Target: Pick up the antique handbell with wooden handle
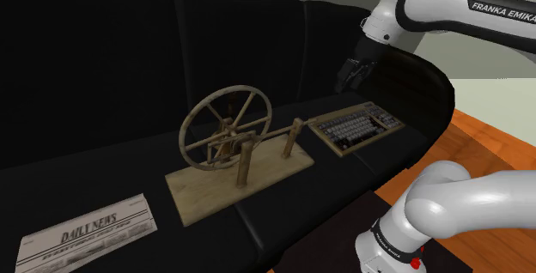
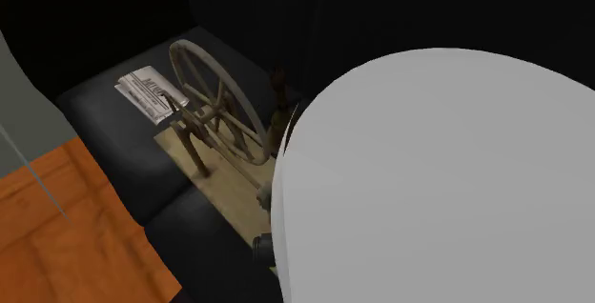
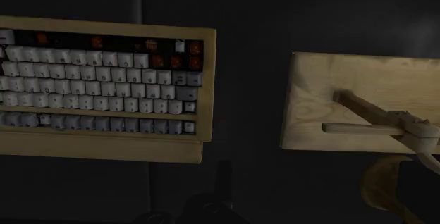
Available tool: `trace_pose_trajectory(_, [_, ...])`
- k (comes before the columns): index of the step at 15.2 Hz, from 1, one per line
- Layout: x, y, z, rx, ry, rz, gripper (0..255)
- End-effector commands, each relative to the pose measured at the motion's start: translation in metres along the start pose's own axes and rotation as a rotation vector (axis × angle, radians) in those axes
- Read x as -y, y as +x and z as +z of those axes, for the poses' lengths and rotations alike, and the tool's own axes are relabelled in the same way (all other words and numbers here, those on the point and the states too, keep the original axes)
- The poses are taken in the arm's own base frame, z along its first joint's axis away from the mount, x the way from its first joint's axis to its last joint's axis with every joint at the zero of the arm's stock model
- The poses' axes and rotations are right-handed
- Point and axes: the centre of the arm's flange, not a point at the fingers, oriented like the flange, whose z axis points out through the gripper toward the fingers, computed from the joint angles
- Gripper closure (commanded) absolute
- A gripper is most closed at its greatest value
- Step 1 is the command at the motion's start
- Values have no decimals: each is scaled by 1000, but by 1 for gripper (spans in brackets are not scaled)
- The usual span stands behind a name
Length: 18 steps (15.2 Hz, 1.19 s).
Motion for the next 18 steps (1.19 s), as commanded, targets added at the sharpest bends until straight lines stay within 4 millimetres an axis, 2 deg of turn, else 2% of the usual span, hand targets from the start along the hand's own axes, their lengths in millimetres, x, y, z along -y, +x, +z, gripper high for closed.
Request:
trace_pose_trajectory(1, [0, 0, 0, 0, 0, 0, 0])
trace_pose_trajectory(18, [145, 132, 116, 121, 47, 260, 0])
